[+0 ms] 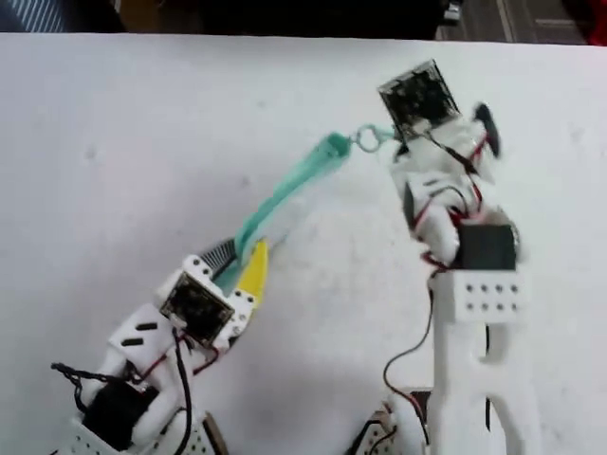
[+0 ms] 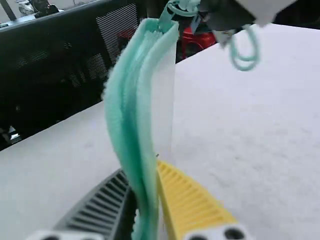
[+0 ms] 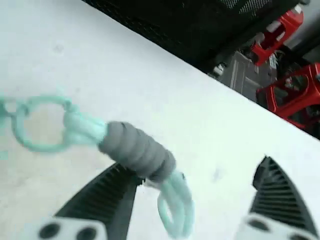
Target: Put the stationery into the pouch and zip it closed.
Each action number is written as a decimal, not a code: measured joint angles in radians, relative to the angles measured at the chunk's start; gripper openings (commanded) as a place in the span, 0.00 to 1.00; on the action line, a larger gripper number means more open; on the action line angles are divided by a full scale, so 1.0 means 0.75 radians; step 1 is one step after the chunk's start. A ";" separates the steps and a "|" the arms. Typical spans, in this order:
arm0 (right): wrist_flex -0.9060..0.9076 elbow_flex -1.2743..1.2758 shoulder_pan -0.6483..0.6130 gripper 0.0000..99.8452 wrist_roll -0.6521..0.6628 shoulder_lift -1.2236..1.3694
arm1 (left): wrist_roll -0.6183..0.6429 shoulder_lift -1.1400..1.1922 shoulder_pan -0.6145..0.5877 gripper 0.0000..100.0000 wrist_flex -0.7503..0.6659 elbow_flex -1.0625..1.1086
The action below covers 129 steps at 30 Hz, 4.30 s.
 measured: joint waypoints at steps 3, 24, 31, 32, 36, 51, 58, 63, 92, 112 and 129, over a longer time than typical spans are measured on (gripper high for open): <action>0.141 0.004 0.139 0.00 -0.010 -0.131 | 0.002 0.000 -0.092 0.02 -0.102 0.020; -0.859 1.092 0.368 0.03 -0.362 0.102 | -0.327 0.051 -0.291 0.02 -0.610 0.045; -0.929 1.092 0.368 0.03 -0.362 0.155 | -0.430 0.550 -0.274 0.02 -0.923 -0.029; -0.931 1.092 0.368 0.03 -0.362 0.155 | -0.471 0.646 -0.258 0.02 -0.964 -0.063; -0.931 1.092 0.419 0.03 -0.360 0.160 | -0.681 1.025 -0.125 0.02 -1.150 -0.174; -0.992 1.092 0.528 0.03 -0.475 0.170 | -0.567 2.377 0.166 0.15 -1.495 -0.554; -0.994 1.092 0.530 0.03 -0.475 0.170 | -0.115 2.287 0.260 0.23 -1.221 -0.518; -0.994 1.092 0.530 0.03 -0.475 0.172 | 0.092 2.054 0.303 0.26 -0.649 -0.634; -0.994 1.092 0.526 0.03 -0.475 0.172 | 0.002 1.854 0.198 0.24 -0.225 -0.689; -0.994 1.092 0.526 0.03 -0.475 0.172 | -0.016 0.978 0.153 0.30 0.430 -0.863; -0.784 1.058 0.407 0.02 -0.360 0.172 | -0.626 1.152 -0.992 0.02 0.127 -0.481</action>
